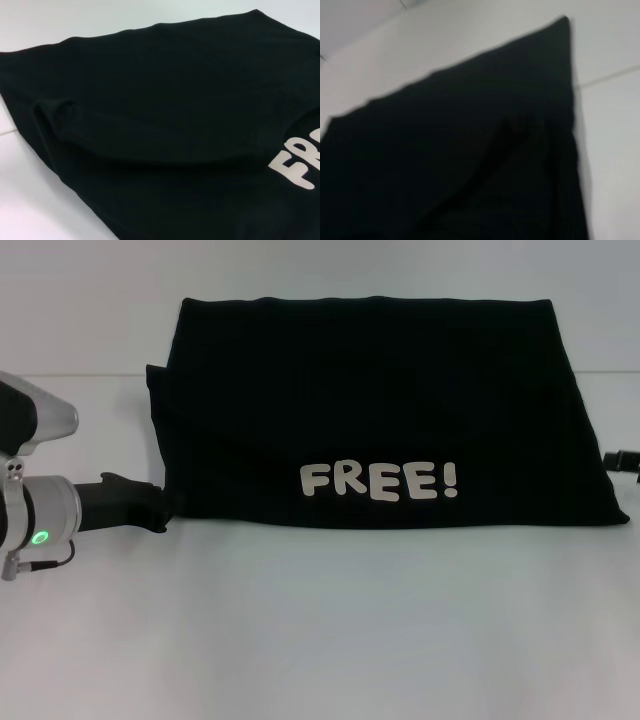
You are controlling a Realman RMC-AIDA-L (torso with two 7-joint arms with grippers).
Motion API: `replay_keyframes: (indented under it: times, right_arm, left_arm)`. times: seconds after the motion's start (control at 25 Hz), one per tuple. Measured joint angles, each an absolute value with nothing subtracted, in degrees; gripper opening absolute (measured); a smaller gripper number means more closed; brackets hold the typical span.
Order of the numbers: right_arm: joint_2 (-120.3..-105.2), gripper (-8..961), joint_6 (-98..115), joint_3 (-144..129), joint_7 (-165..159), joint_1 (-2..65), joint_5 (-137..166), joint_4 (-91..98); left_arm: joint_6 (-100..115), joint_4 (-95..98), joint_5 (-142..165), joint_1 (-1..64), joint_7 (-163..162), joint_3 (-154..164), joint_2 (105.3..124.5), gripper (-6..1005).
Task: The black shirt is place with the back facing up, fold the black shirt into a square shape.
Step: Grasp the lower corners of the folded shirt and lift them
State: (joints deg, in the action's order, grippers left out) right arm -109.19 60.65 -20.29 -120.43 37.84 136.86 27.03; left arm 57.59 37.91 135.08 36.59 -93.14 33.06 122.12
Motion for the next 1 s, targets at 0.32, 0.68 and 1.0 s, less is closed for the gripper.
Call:
replay_keyframes:
  times: [0.32, 0.68, 1.0]
  right_arm:
    - [-109.89, 746, 59.04, -22.45, -121.91, 39.88, 139.69, 25.57]
    - [-110.21, 746, 58.87, -24.79, -123.58, 40.33, 139.77, 24.40]
    - [-110.39, 746, 58.68, -25.37, -124.01, 40.44, 139.84, 24.34]
  left_arm:
    - [57.31, 37.76, 135.09, 37.02, -93.27, 33.14, 122.01, 27]
    - [57.12, 37.61, 135.09, 37.18, -93.25, 33.14, 121.98, 26]
    - [57.06, 37.61, 135.09, 37.27, -93.27, 33.14, 121.99, 26]
